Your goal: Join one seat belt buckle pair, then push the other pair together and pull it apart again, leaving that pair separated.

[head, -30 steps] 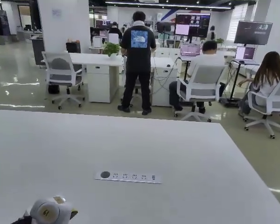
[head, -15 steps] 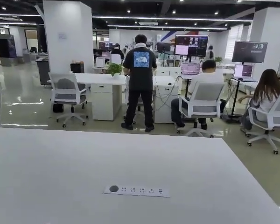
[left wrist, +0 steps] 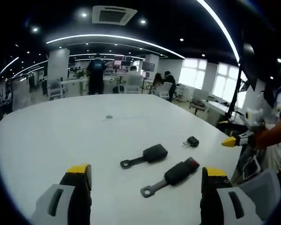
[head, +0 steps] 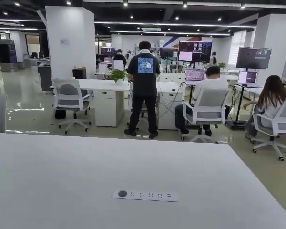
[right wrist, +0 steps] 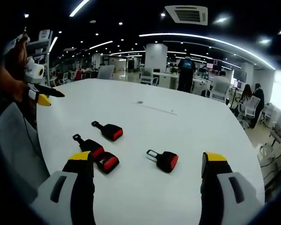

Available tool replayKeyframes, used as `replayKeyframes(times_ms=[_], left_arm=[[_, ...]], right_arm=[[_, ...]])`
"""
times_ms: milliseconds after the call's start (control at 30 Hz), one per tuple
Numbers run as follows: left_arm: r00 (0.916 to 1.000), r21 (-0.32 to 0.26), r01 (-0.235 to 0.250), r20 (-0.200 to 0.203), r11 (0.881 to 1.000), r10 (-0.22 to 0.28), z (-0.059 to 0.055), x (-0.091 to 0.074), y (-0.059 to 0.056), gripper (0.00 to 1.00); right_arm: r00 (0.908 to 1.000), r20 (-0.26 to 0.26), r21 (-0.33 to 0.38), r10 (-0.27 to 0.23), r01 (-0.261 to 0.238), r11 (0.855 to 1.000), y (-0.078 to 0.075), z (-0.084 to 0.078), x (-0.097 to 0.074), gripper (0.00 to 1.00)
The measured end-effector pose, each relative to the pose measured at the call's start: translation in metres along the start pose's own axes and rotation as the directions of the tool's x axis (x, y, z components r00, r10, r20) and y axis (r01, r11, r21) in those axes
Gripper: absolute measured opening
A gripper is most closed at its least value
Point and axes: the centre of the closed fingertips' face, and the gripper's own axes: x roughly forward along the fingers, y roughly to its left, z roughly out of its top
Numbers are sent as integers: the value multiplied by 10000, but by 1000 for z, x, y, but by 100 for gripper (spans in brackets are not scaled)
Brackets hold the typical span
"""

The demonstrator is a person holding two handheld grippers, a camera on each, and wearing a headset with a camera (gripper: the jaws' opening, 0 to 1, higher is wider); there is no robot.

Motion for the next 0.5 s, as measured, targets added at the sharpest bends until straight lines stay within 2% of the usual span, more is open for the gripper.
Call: replayKeyframes(times_ms=[167,300,400,500], left_arm=[[9999,65,-144,-14,9999,144,-5,-13,0,100],[9999,131,-156,18,9998,156,-9,-15,7,100],[9999,219,-110,59,9997,109,-2,-20,-5,100],[10000,269,9,76,9996,-11,-4,-20,-5,100]], right_arm=[[9999,-114,116,-84,86,9999,2,-9,-11,97],[9996,-162,102,-209,211,9997,-1,-15,-19,99],[9993,-188,226,-338,342,9992,-5,-16,-20,99],[9991,-156,205,-404,407,9990,-6,-14,-21,99]])
